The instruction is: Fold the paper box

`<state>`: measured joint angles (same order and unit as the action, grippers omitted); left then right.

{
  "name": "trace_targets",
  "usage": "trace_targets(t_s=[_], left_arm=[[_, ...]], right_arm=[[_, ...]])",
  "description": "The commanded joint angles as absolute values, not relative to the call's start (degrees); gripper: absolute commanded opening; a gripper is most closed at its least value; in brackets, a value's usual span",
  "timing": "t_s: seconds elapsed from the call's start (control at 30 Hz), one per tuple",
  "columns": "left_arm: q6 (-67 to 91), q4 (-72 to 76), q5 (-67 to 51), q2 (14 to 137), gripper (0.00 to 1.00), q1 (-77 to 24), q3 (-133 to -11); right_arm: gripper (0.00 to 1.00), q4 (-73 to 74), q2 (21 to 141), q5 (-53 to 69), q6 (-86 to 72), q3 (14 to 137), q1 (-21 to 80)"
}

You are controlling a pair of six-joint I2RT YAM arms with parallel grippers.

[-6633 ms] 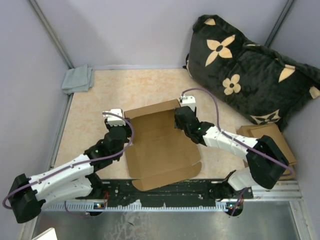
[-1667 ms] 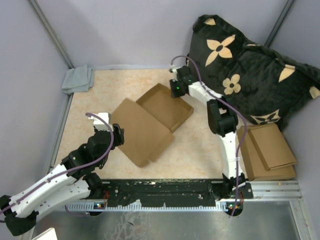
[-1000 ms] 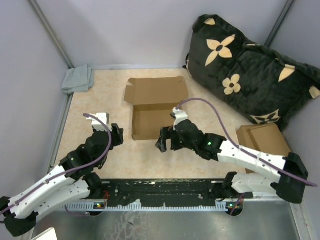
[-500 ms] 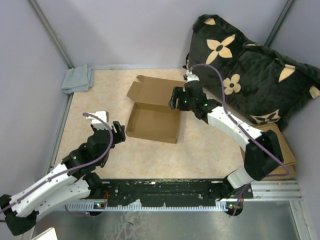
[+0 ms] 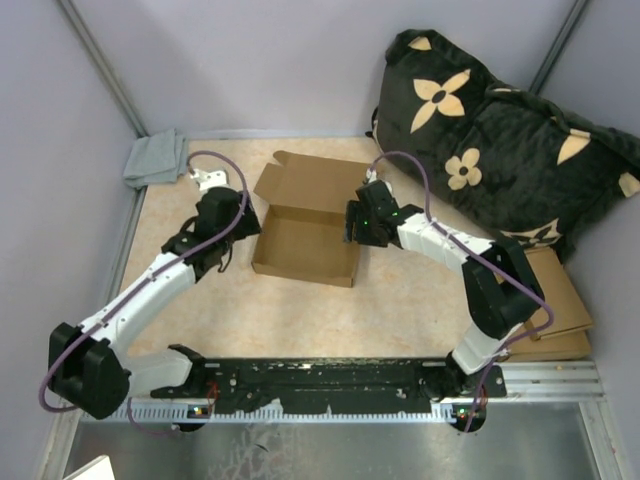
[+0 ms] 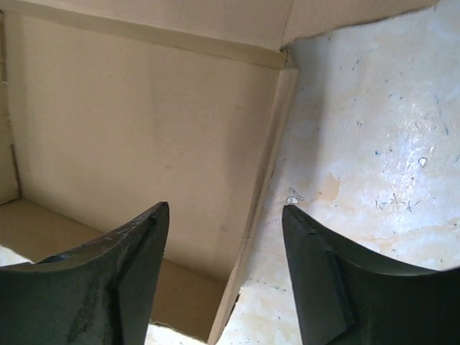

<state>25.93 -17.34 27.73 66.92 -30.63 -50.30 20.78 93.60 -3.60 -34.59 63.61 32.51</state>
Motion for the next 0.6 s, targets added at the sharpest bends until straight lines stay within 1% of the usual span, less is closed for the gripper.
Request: trace_targets(t_s=[0.0,0.03,0.13,0.2,0.27,0.37,0.57], left_arm=[[28.59,-15.05,11.06,70.00,0.75,-20.66,-54.15],[28.71,-15.08,9.44,70.90,0.75,-18.95,-54.59],[28.98,-14.79,5.66,72.65,0.75,-15.48,-55.01],[28.92,-14.31,4.08,73.55,0.74,-14.00,-54.85],[28.59,-13.75,3.30,74.24,0.74,-12.89,-54.57],[27.85,-12.07,2.09,75.42,0.73,-11.98,-53.85],[26.56,-9.92,0.98,80.11,0.71,-11.71,-54.93]], right_arm=[[0.58,18.64,97.31,-3.39,-32.28,62.48,32.87],[0.52,18.30,97.77,-3.19,-31.63,62.18,32.98],[0.37,17.68,98.19,-2.83,-28.10,60.89,32.96],[0.29,17.31,97.45,-3.75,-25.75,59.66,33.04],[0.25,16.52,95.44,-5.09,-23.99,56.98,33.13],[0.23,14.54,90.76,-5.98,-21.82,53.28,33.13],[0.17,12.52,86.42,-3.30,-18.76,49.05,33.31]])
